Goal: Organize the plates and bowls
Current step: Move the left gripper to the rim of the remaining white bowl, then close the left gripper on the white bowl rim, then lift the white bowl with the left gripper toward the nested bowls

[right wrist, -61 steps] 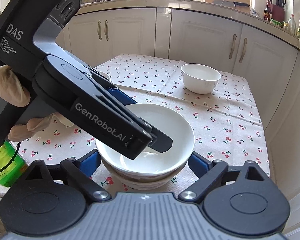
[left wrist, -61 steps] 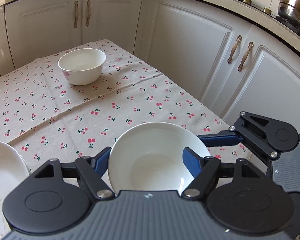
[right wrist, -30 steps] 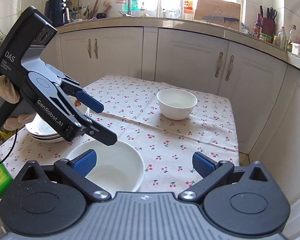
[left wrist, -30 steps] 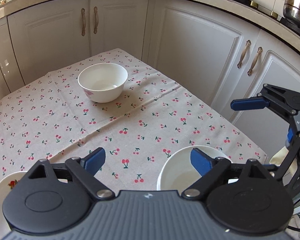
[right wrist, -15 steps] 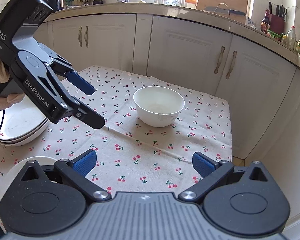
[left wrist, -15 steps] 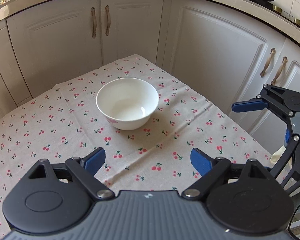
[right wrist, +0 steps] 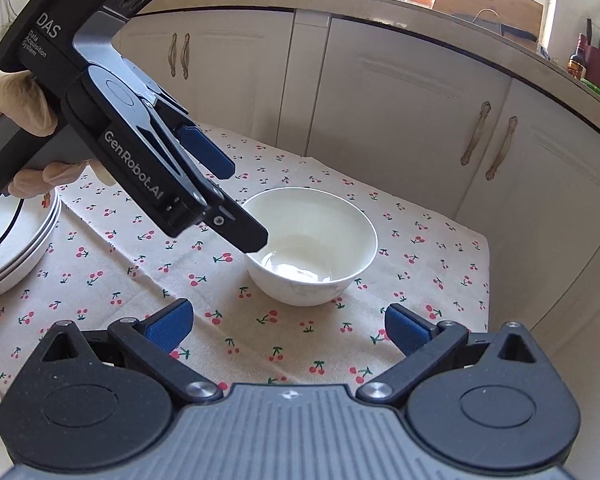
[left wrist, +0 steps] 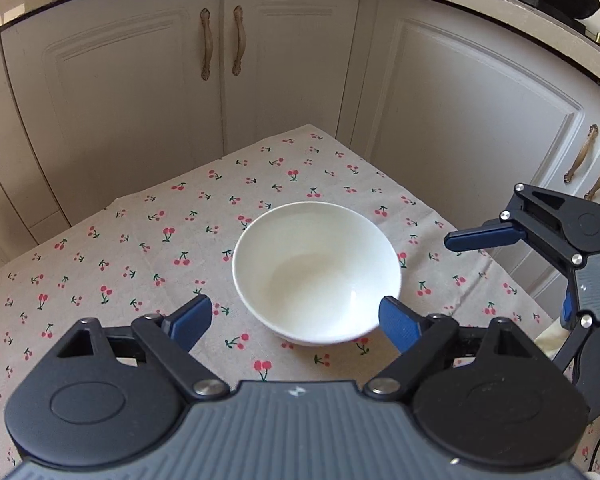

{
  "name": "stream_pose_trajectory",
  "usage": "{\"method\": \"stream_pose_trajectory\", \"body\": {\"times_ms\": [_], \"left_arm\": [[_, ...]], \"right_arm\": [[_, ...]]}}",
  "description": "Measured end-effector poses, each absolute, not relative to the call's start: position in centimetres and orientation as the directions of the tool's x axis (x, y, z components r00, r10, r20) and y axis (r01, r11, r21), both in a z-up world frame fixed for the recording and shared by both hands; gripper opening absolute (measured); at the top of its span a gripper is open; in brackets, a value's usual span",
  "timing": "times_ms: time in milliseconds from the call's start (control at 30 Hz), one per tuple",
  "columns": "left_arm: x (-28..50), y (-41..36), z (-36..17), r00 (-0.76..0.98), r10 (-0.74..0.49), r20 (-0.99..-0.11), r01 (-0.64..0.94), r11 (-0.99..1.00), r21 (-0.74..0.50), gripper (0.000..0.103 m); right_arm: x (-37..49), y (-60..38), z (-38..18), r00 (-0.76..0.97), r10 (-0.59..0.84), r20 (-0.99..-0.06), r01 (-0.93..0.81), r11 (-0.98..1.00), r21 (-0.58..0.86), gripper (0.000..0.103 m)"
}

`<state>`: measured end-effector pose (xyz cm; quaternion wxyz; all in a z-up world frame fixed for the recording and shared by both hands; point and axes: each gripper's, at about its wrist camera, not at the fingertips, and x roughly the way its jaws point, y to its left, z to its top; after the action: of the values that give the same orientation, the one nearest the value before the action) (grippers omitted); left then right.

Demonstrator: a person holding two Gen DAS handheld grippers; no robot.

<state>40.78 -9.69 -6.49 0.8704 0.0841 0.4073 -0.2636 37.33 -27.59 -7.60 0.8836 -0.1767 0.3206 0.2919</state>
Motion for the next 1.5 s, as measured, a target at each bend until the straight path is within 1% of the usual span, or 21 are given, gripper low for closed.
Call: {"method": "stream_pose_trajectory", "body": {"times_ms": [33,100,200,267,367,467,833,1233,1500], "left_arm": [[41.3,-9.7,-6.8,0.526,-0.392,-0.755,0.525,0.848,-0.075,0.087],[42.2,-9.8,-7.2,0.516,-0.403,-0.756,0.52,0.848,-0.097,0.082],[43.3,-10.0,-7.8,0.51,-0.408,-0.757,0.515,0.85,-0.112,0.081],[43.8,-10.2,-8.0,0.503,-0.412,-0.76,0.515,0.849,-0.119,0.079],[44.4,-10.5,-8.5,0.493,-0.419,-0.763,0.518,0.846,-0.13,0.078],[44.7,-10.6,-8.6,0.479,-0.436,-0.762,0.516,0.842,-0.158,0.073],[45.1,-10.9,-8.7,0.475,-0.439,-0.763,0.531,0.834,-0.149,0.073],[44.9,-11.0,-8.4,0.475,-0.436,-0.764,0.541,0.83,-0.138,0.073],[43.4,-10.9,-7.8,0.466,-0.445,-0.764,0.549,0.823,-0.145,0.073]], "right_arm": [[37.8,-27.4,-7.8,0.62,0.406,-0.672,-0.635,0.762,-0.125,0.103],[38.8,-26.9,-8.4,0.615,0.406,-0.676,-0.639,0.759,-0.125,0.103],[40.2,-26.5,-9.2,0.609,0.396,-0.687,-0.636,0.762,-0.125,0.102],[41.1,-26.5,-9.7,0.601,0.397,-0.694,-0.634,0.765,-0.112,0.097],[41.7,-26.4,-10.0,0.599,0.397,-0.696,-0.629,0.77,-0.103,0.094],[42.1,-26.3,-10.1,0.599,0.403,-0.692,-0.626,0.774,-0.092,0.092],[42.5,-26.4,-9.6,0.592,0.444,-0.672,-0.63,0.775,-0.043,0.09],[42.4,-26.3,-9.6,0.591,0.443,-0.675,-0.62,0.784,-0.028,0.09],[41.0,-26.3,-9.0,0.581,0.438,-0.686,-0.624,0.781,-0.03,0.09]]}}
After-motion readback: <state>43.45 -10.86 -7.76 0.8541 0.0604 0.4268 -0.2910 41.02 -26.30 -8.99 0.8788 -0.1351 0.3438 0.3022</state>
